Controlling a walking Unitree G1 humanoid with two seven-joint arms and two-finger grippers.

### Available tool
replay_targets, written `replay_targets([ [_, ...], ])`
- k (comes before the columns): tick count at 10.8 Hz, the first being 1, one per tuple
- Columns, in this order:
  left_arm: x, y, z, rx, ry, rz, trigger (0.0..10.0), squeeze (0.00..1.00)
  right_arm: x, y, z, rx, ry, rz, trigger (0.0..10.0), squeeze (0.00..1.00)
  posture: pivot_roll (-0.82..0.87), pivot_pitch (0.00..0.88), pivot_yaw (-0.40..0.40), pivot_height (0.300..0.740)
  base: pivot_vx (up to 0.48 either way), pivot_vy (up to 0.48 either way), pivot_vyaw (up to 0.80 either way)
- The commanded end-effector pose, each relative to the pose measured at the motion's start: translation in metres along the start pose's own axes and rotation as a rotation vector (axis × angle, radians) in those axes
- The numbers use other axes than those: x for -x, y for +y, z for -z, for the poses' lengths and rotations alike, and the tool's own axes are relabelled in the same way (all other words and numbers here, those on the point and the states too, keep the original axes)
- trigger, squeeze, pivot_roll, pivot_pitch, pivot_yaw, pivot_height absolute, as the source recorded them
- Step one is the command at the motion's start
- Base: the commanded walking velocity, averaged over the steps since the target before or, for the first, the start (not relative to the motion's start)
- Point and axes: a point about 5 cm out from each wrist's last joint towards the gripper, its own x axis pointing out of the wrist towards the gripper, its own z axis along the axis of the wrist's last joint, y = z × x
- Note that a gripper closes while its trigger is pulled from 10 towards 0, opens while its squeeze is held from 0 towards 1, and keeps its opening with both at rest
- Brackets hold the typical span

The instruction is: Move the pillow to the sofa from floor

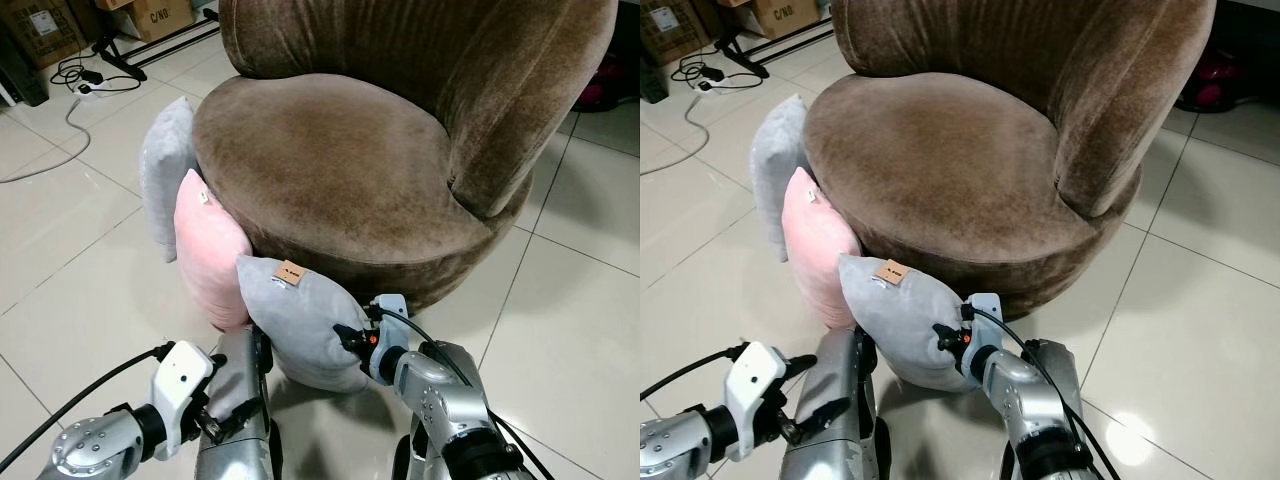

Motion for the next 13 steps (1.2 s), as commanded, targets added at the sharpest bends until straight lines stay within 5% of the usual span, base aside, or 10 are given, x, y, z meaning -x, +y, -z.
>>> replay_targets([
  [1, 0.002, 0.000, -0.001, -0.009, 0.006, 0.007, 10.0, 0.00, -0.001, 0.002, 0.004, 0.002, 0.018, -0.011, 0.0, 0.00, 0.18, 0.061, 0.055, 0.470, 0.000, 0.000, 0.00],
  [7, -0.006, 0.004, -0.007, -0.008, -0.045, -0.045, 10.0, 0.00, 0.000, -0.001, -0.013, -0.001, -0.027, -0.046, 0.0, 0.00, 0.18, 0.001, 0.033, 0.470, 0.000, 0.000, 0.00],
  [9, 0.007, 0.004, -0.025, 0.017, -0.167, -0.177, 10.0, 0.00, 0.037, 0.001, -0.061, -0.091, -0.227, -0.138, 0.0, 0.00, 0.16, 0.000, 0.009, 0.470, 0.000, 0.000, 0.00],
  [12, 0.008, 0.006, -0.069, -0.040, -0.350, -0.295, 10.0, 0.00, 0.085, 0.024, -0.115, -0.098, -0.494, -0.129, 0.0, 0.00, 0.12, 0.000, 0.000, 0.470, 0.000, 0.000, 0.00],
  [13, 0.008, 0.009, -0.079, -0.048, -0.397, -0.348, 10.0, 0.00, 0.095, 0.028, -0.123, -0.089, -0.555, -0.057, 2.9, 0.00, 0.12, 0.000, -0.006, 0.470, 0.000, 0.000, 0.00],
])
